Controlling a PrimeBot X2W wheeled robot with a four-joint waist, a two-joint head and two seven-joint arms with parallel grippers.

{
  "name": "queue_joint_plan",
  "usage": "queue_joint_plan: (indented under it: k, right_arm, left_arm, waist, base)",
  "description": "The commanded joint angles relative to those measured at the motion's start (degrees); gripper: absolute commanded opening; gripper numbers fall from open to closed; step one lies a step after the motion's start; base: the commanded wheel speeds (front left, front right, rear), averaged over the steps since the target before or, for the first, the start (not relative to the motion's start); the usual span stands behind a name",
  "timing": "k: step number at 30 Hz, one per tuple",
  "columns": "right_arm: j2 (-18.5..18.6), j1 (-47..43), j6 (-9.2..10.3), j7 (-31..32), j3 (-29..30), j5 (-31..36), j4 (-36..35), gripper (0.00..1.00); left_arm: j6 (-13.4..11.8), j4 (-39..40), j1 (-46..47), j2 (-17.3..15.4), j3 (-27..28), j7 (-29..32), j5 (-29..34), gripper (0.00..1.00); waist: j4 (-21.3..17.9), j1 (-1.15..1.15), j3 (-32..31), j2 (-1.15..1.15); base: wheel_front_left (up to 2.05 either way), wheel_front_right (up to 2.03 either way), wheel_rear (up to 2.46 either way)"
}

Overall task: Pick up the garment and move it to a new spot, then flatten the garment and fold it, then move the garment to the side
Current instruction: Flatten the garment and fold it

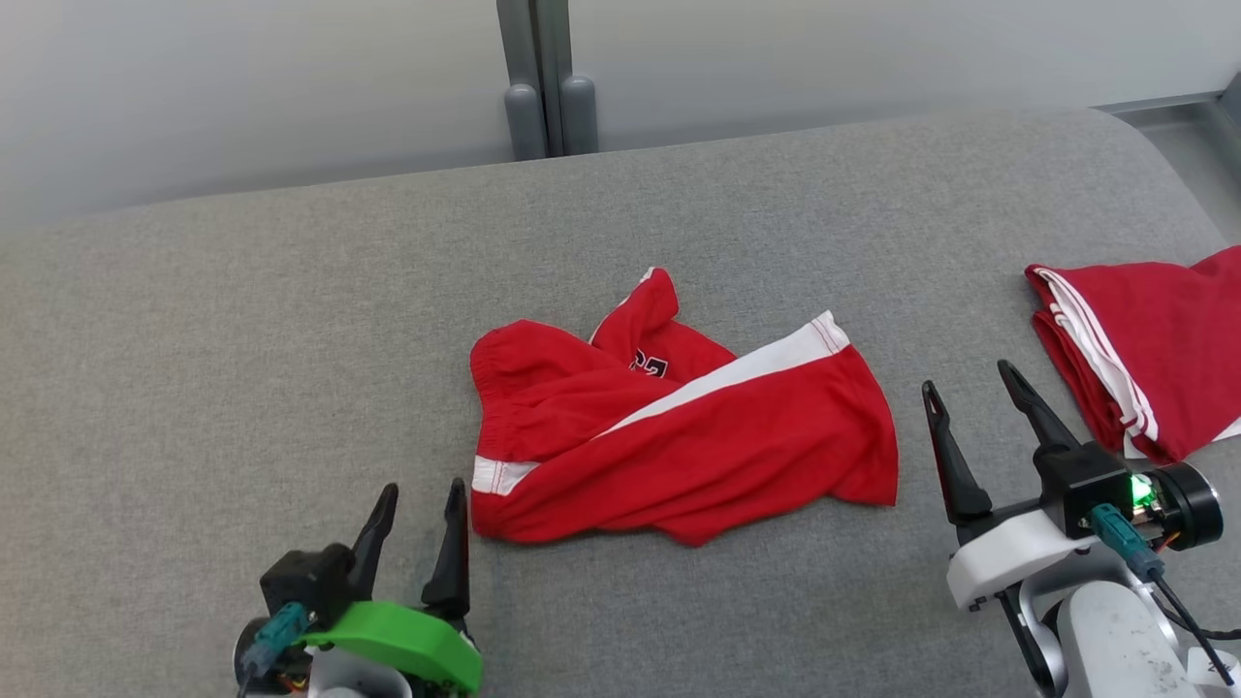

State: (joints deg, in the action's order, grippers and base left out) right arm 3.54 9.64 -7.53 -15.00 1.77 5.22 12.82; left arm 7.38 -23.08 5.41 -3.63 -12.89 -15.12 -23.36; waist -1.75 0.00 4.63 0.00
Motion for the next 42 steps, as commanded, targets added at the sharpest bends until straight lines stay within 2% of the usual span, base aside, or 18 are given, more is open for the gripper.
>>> queue_joint_plan:
  k: [1,9,17,18,19,23,32,40,41,42]
  right_arm:
    - [-0.17,-0.85,0.09,-0.23,0.03,0.44,-0.60,1.00]
    - [-0.56,0.02,0.09,-0.24,-1.13,-0.65,-0.89,1.00]
    - [-0.54,0.03,0.09,-0.23,-1.54,-1.84,-1.05,1.00]
    - [-0.54,0.00,0.09,-0.24,-1.58,-1.93,-1.03,1.00]
    - [-0.55,-0.06,0.09,-0.23,-1.61,-2.00,-0.97,1.00]
    - [-0.55,-0.35,0.09,-0.23,-1.80,-2.13,-0.48,1.00]
    - [-0.55,-2.56,0.09,-0.24,-1.78,-3.61,0.83,1.00]
    - [-0.55,-5.07,0.09,-0.24,-2.05,-5.22,1.69,1.00]
    - [-0.55,-5.32,0.09,-0.23,-2.21,-5.35,1.82,1.00]
    - [-0.55,-5.49,0.09,-0.24,-2.40,-5.35,1.89,1.00]
  left_arm:
    - [0.17,-0.55,1.90,-0.16,-1.06,0.00,-1.16,1.00]
    - [0.17,-7.28,8.72,-2.76,-8.08,0.00,-7.95,1.00]
    - [0.18,-10.60,10.34,-4.48,-13.02,0.00,-13.97,1.00]
    - [0.18,-10.53,10.38,-4.65,-13.36,0.01,-14.27,0.45]
    - [0.18,-10.51,10.36,-4.81,-13.81,0.01,-14.51,0.00]
    - [0.18,-10.10,10.12,-5.15,-12.78,0.01,-14.36,0.00]
    - [0.18,-6.90,4.24,-3.12,-6.74,0.01,-10.49,0.00]
    - [0.18,-10.05,-0.32,-1.47,0.32,0.01,-5.38,0.00]
    - [0.18,-10.01,-0.59,-1.23,1.36,0.01,-4.62,0.38]
    - [0.18,-9.76,-0.79,-1.01,2.22,0.01,-3.73,0.69]
  waist:
    - [-0.36,0.00,0.37,0.00]
    - [-2.14,0.00,2.00,0.00]
    - [-3.24,0.00,2.45,0.00]
    - [-3.29,0.00,2.43,0.00]
    - [-3.33,0.00,2.35,0.00]
    - [-3.41,0.00,1.59,0.00]
    - [-3.85,0.00,-3.26,0.00]
    - [-4.38,0.00,-5.55,0.00]
    - [-4.42,0.00,-5.61,0.00]
    - [-4.43,0.00,-5.61,0.00]
  base:
    - [0.00,0.00,0.00]
    - [0.00,0.00,0.00]
    - [0.00,0.00,0.00]
    - [0.00,0.00,0.00]
    - [0.00,0.00,0.00]
    - [0.00,0.00,0.00]
    - [0.00,0.00,0.00]
    - [0.00,0.00,0.00]
    - [0.00,0.00,0.00]
    - [0.00,0.00,0.00]
